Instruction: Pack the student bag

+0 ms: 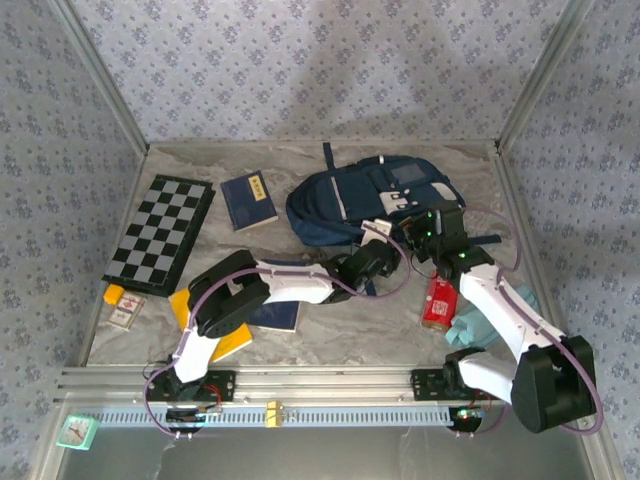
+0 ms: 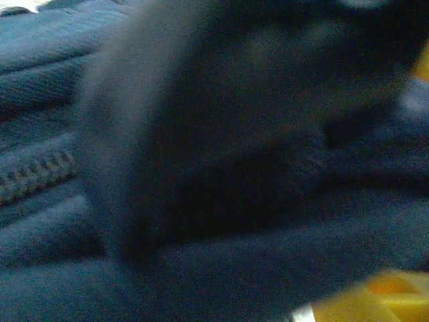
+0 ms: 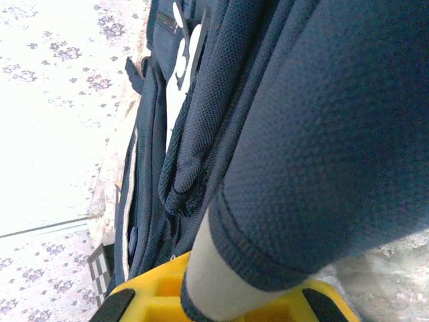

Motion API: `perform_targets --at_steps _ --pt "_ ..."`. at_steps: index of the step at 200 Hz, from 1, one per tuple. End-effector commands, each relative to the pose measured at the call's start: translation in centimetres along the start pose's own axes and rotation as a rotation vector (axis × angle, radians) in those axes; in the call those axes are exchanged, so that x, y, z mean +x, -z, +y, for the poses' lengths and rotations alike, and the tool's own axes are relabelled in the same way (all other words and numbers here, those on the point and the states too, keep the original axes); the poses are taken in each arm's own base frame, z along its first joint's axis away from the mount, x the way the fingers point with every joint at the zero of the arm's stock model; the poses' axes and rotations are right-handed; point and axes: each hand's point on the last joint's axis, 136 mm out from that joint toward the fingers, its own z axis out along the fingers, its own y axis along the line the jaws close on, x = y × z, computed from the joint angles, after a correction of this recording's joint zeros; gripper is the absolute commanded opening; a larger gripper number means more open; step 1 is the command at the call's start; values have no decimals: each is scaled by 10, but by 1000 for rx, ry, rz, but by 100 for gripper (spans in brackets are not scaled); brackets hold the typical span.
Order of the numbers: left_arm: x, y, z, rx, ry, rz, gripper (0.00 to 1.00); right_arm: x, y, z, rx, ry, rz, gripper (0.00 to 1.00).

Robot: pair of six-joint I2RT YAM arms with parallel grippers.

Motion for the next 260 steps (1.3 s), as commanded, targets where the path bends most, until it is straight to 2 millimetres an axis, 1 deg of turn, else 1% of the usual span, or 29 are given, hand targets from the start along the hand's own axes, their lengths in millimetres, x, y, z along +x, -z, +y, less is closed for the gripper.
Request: perform_targets --at_steps 1,14,32,40,55,74,84,96,126,142,160,206,223,235,253,260 --pt "-28 -4 23 -123 46 -88 57 1 12 29 -104 -3 6 0" --pt "-35 -4 25 -122 45 -101 49 2 12 27 -99 0 9 0" --pt "-42 -2 30 -134 54 -104 31 2 11 25 -93 2 9 0" --pt "-44 -1 32 -129 53 -108 24 2 11 25 -93 4 8 0" --pt "-46 3 31 -108 42 -116 15 -1 12 26 -91 11 -1 0" --pt "-49 9 27 -66 17 -106 0 -6 12 24 -81 19 -10 0" --pt "-47 14 21 -23 5 -71 0 -8 12 23 -77 19 -12 0" --pt "-44 19 19 7 9 -50 0 -12 11 21 -73 19 -16 0" --pt "-36 29 20 73 -11 -9 0 -20 10 22 -79 15 -7 0" --pt "-30 33 24 85 -14 16 0 -24 12 24 -80 28 -13 0" --pt "-24 37 23 126 -29 38 0 -26 13 26 -81 38 -14 0" --pt "-21 52 25 170 -61 64 0 -31 13 28 -79 43 -13 0" --pt "-20 54 24 180 -70 72 0 -30 13 28 -80 38 -6 0" --pt "-20 55 20 197 -66 95 0 -27 12 30 -94 25 2 0" --pt "-20 55 2 258 -41 102 0 -24 12 35 -108 20 7 0" --pt "-21 55 -7 283 -38 86 7 -24 12 35 -107 17 7 0"
